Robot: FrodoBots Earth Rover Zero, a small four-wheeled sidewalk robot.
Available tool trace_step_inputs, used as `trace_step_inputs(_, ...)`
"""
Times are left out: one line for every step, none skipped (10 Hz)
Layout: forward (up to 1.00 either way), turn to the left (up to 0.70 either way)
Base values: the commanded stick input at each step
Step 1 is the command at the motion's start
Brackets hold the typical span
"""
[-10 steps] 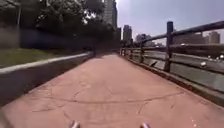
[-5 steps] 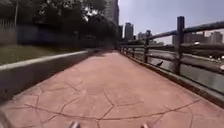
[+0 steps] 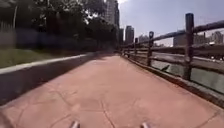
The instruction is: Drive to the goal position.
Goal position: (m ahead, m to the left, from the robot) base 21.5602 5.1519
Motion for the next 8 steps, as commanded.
trace_step_inputs(0.7,0.0)
trace_step_inputs(0.7,0.0)
trace_step_inputs(0.7,0.0)
trace_step_inputs(0.7,0.0)
trace_step_inputs(0.7,0.0)
trace_step_inputs(0.7,0.0)
trace_step_inputs(0.7,0.0)
trace_step_inputs(0.7,0.0)
